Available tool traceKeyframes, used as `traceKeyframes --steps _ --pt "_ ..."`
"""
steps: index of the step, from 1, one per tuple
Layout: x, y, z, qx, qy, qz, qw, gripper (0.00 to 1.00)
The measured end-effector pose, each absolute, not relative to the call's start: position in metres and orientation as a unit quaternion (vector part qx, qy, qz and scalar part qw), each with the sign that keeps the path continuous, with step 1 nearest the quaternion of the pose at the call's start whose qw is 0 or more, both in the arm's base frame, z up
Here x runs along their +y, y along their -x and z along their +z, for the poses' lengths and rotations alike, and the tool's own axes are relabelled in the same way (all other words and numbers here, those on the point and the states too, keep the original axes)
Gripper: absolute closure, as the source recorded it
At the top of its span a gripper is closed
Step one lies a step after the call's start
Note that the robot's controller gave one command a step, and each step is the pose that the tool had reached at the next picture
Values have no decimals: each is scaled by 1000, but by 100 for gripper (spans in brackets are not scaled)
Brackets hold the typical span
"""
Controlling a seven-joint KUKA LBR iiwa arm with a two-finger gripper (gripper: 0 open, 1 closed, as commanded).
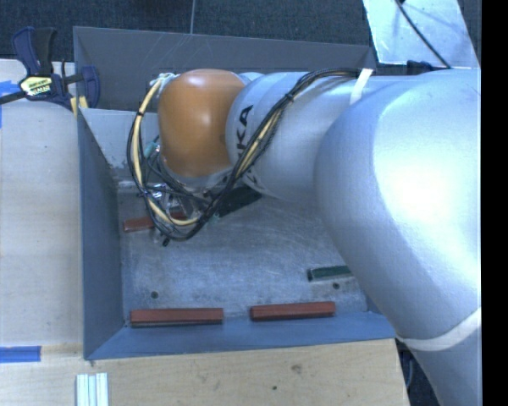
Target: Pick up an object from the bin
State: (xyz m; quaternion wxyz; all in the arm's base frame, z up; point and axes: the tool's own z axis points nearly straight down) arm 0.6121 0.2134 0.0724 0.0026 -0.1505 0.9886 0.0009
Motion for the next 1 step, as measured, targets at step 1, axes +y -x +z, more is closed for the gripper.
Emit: traceKeyframes --steps 1 --pt "218 -606 222 989 148 1 6 100"
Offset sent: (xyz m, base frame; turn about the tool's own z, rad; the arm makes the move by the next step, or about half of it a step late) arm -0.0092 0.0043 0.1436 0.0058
